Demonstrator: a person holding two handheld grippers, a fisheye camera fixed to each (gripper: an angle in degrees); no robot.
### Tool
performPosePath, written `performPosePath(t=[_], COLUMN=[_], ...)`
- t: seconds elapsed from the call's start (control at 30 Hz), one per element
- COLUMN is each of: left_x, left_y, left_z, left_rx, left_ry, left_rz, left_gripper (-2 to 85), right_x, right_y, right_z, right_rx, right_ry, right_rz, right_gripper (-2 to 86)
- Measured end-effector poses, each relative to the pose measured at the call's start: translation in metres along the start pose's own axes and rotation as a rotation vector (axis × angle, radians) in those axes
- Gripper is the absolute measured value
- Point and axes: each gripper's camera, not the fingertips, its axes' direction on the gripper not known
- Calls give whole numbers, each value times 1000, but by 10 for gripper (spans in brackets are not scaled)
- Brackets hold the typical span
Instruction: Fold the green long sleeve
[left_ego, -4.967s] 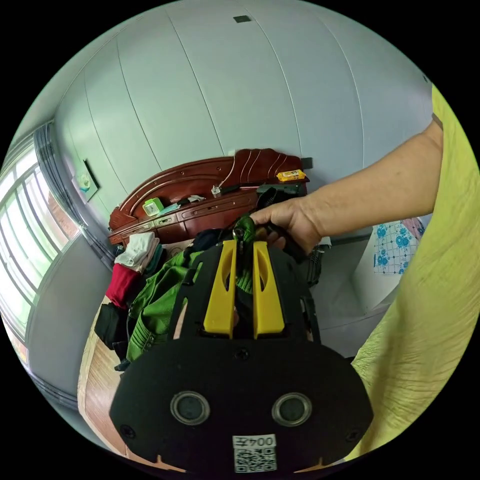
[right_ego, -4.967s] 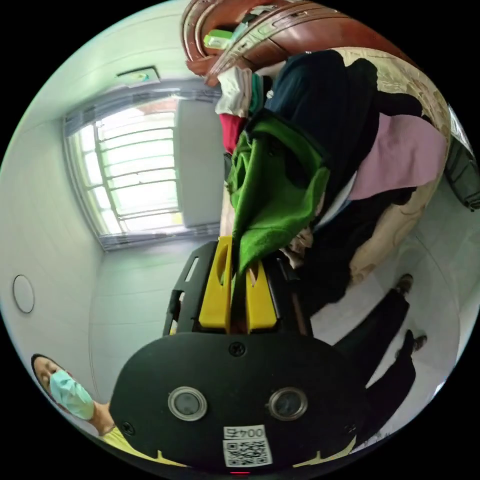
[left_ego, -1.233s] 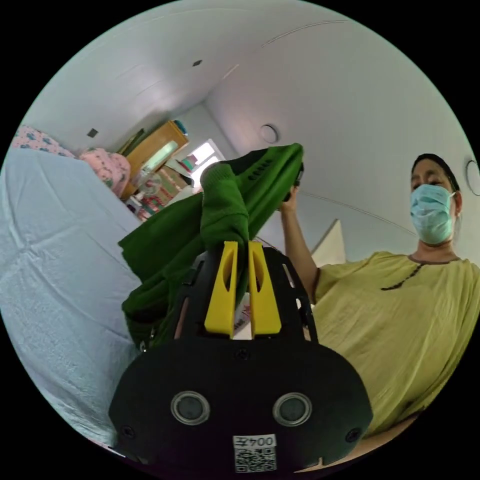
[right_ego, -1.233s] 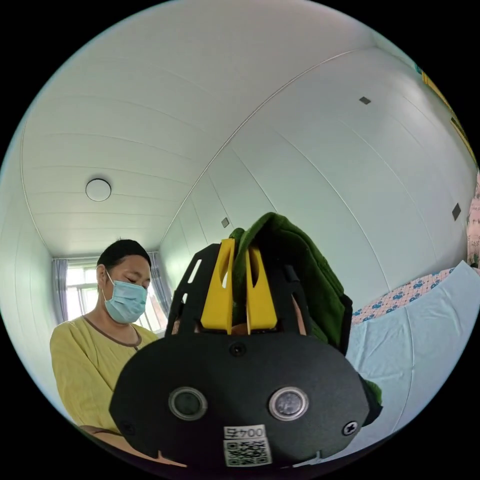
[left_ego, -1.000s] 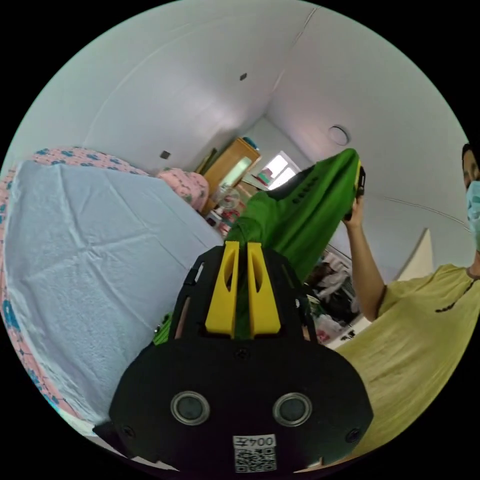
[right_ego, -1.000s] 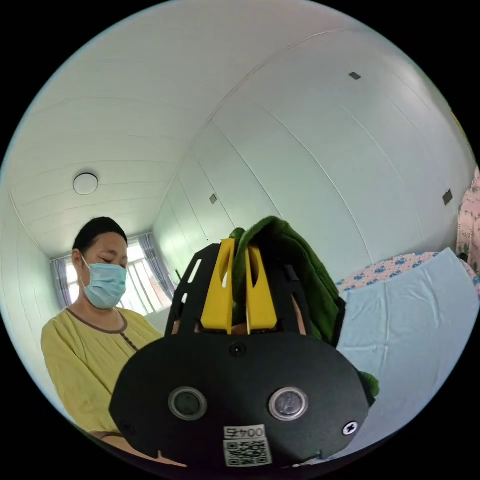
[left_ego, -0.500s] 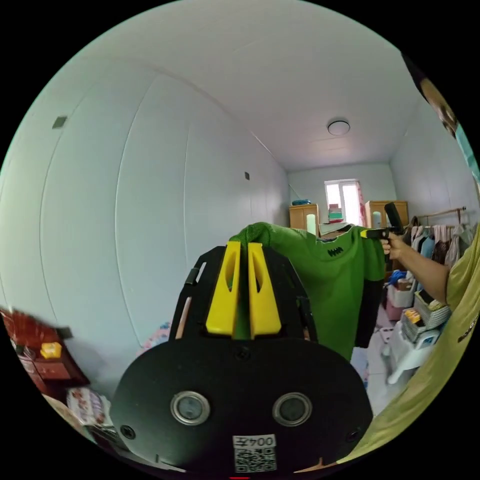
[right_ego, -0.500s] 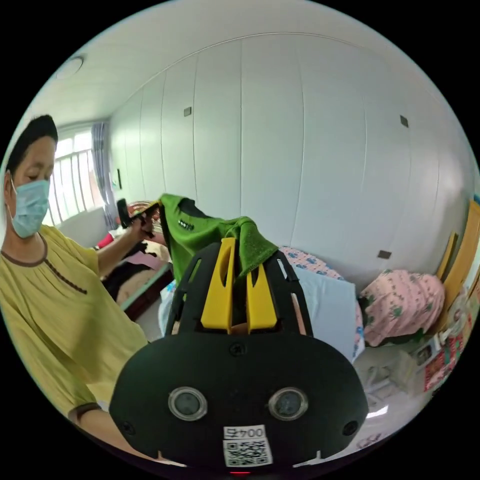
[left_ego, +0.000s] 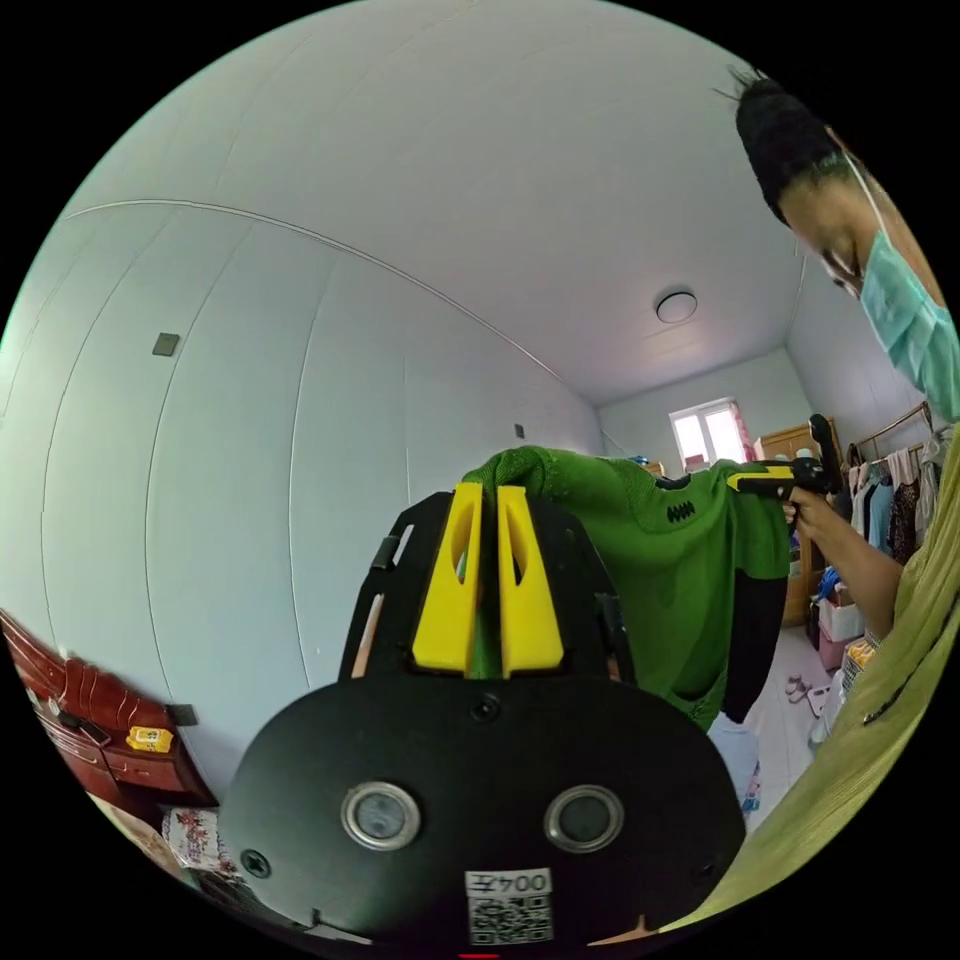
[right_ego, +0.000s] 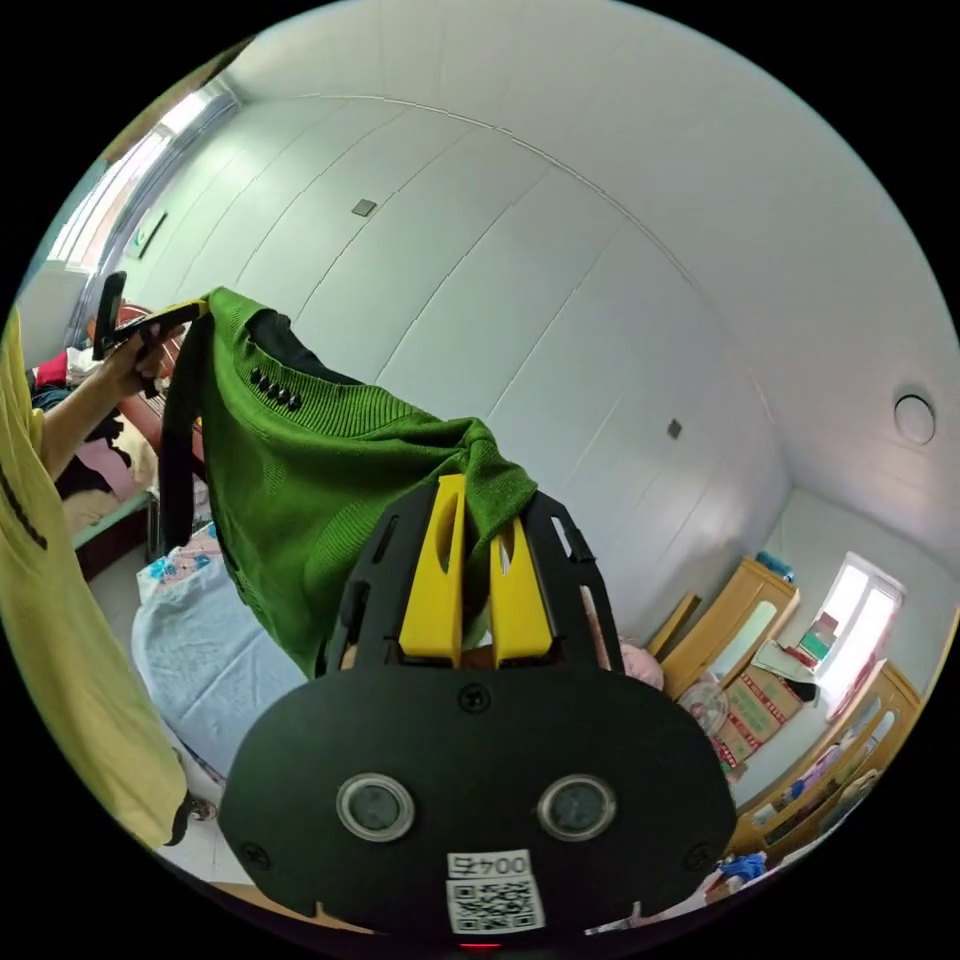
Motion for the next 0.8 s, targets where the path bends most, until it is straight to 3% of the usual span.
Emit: performPosePath(t=[0.23,0.47,0.8], left_x=[-6,5,2], left_y=[0,25,68], left_z=[-29,-19,33], left_rx=[-22,-83,-333], left_ry=[39,77,112], left_rz=[-44,5,-152], left_gripper=[10,11,14], right_x=[-29,-48,6], right_y=[-3,23,102], right_z=[-38,-43,-30], right_rx=[17,-87,-216], right_ry=[-63,-26,-286], right_rz=[-10,24,124], right_gripper=[35,34,36])
